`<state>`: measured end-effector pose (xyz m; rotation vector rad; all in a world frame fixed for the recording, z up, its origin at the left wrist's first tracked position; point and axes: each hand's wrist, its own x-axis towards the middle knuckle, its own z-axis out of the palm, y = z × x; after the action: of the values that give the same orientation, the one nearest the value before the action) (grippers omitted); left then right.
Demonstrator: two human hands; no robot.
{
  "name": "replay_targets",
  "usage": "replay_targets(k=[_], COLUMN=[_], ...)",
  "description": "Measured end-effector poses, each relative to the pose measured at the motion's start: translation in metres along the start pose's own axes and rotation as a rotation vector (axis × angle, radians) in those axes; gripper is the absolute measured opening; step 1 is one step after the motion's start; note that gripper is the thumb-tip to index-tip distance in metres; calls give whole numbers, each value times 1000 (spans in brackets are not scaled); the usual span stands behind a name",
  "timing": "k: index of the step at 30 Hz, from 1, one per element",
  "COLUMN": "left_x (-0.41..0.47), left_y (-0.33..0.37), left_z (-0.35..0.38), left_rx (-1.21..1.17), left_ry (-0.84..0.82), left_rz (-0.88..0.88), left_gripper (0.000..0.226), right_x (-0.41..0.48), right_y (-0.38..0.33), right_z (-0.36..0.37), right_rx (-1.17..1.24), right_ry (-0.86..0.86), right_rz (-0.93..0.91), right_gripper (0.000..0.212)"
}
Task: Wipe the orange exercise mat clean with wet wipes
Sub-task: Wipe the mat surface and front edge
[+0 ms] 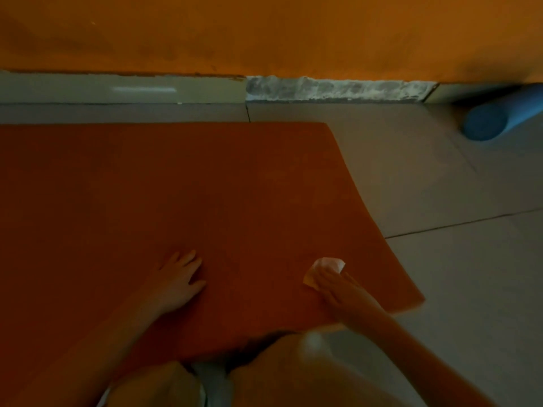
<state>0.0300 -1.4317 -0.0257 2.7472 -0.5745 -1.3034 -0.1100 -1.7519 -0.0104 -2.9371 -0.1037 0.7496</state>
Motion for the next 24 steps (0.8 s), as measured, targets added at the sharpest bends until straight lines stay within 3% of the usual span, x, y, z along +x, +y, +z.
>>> replay_targets(k=[3,5,7,11,14,17,21,24], left_x=[4,5,5,6,10,14,15,16], left_y=[6,13,21,26,25,30,43,59], left_z=[0,2,5,5,5,10,13,17], left_rx=[-8,-29,1,15,-30,-81,-100,-103], left_ry=[44,65,96,112,103,151,214,272], left_rz=[-27,-59,-86,-109,-123,-140,-140,-33], left_gripper=[66,69,72,73,73,71,68,69], right_x=[9,10,1,-34,-29,-18,-38,-51], right_y=[9,-2,-13,7,47,46,21,43], right_z=[7,11,14,19,27,31,37,44], right_rx=[-16,76,229,375,260,315,459,419], right_ry=[-109,-89,64,48,74,129,174,144], right_rz=[103,55,-23,39,114,223,95,64], right_gripper=[54,42,51,82,76,62,51,73])
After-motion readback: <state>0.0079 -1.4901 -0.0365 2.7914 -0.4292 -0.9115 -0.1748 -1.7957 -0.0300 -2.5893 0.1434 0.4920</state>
